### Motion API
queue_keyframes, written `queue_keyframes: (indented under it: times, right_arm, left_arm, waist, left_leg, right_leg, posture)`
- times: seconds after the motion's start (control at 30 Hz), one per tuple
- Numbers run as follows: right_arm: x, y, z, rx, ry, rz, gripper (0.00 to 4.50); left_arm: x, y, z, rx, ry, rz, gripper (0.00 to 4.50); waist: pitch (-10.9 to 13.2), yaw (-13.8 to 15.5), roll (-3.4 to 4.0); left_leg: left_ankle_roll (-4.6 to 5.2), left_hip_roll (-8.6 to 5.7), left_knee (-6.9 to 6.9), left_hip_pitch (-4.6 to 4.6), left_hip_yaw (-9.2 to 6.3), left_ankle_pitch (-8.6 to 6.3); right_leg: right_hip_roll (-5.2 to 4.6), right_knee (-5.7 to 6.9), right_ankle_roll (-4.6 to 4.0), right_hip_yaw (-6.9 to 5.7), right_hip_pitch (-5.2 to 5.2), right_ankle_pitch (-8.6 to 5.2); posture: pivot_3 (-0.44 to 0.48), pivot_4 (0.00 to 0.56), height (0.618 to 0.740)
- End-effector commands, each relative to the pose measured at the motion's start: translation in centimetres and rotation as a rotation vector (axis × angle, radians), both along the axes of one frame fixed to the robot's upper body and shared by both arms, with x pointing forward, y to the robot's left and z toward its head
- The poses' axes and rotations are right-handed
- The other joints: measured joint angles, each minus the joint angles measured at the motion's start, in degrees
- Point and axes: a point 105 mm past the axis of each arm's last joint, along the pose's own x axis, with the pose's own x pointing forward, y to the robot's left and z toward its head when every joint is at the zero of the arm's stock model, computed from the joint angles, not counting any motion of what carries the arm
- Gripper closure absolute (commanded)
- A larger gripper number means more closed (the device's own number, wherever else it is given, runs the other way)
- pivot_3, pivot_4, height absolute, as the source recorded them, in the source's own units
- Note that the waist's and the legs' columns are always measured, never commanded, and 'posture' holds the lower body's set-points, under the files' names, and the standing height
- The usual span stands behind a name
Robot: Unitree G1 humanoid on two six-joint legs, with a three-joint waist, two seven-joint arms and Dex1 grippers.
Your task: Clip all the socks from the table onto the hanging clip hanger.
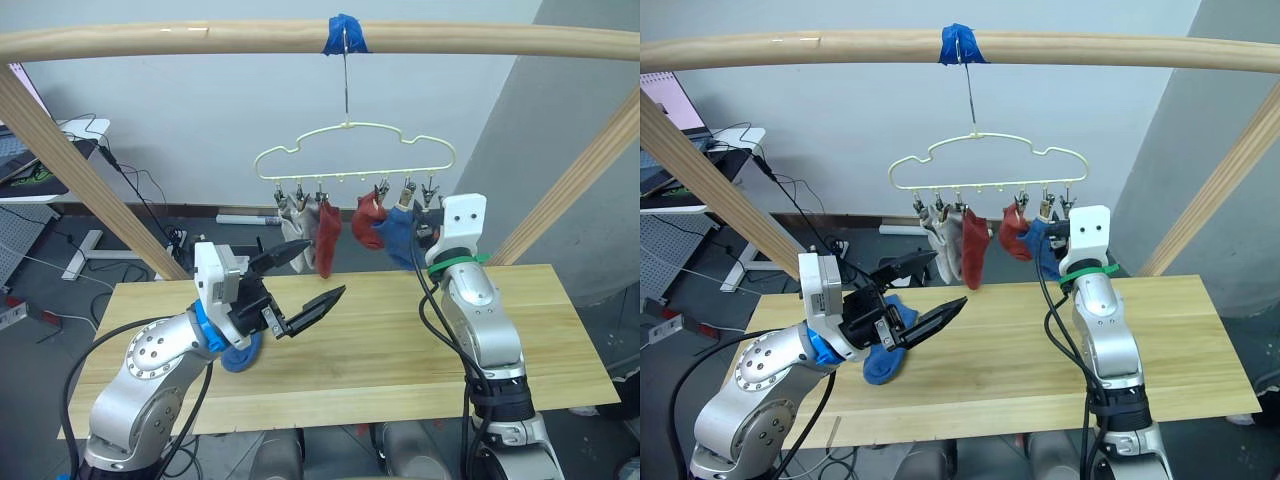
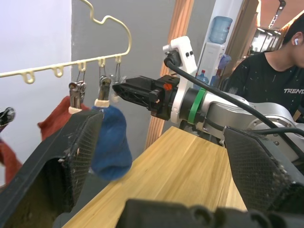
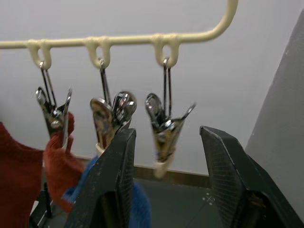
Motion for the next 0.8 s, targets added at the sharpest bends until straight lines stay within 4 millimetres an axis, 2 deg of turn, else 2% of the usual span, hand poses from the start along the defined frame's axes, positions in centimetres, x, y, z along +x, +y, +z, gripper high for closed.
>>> queue_keyframes:
  times: [0.03, 0.23, 0.8]
  right_arm:
    - [-0.7, 0.2, 1.5, -0.01, -0.059, 0.012, 2.27]
    - [-0.3, 0.0, 1.9, -0.005, -0.07, -0.015, 2.27]
    - [0.0, 1.1, 2.2, 0.004, -0.075, 0.014, 2.27]
  left_arm:
    - [-0.8, -0.5, 1.0, -0.001, -0.053, -0.031, 0.0]
    - [-0.7, -0.6, 1.0, 0.0, -0.055, -0.033, 0.0]
    - [-0.7, -0.6, 1.0, 0.0, -0.055, -0.029, 0.0]
  waist:
    - [0.0, -0.05, 0.0]
    - [0.0, -0.04, 0.0]
    - [0.01, 0.03, 0.01]
  left_leg:
    - [0.0, 0.0, 0.0, 0.01, 0.01, 0.0]
    - [0.0, 0.0, 0.0, 0.03, 0.01, 0.0]
    - [0.0, 0.0, -0.01, 0.02, 0.0, 0.0]
  right_leg:
    - [0.0, 0.0, 0.0, 0.0, 0.0, 0.0]
    - [0.0, 0.03, -0.02, 0.0, 0.0, -0.01]
    - [0.0, 0.01, -0.05, 0.0, 0.0, -0.03]
  posture:
    - [-0.075, 0.188, 0.74]
    - [-0.073, 0.189, 0.74]
    - [-0.069, 0.196, 0.74]
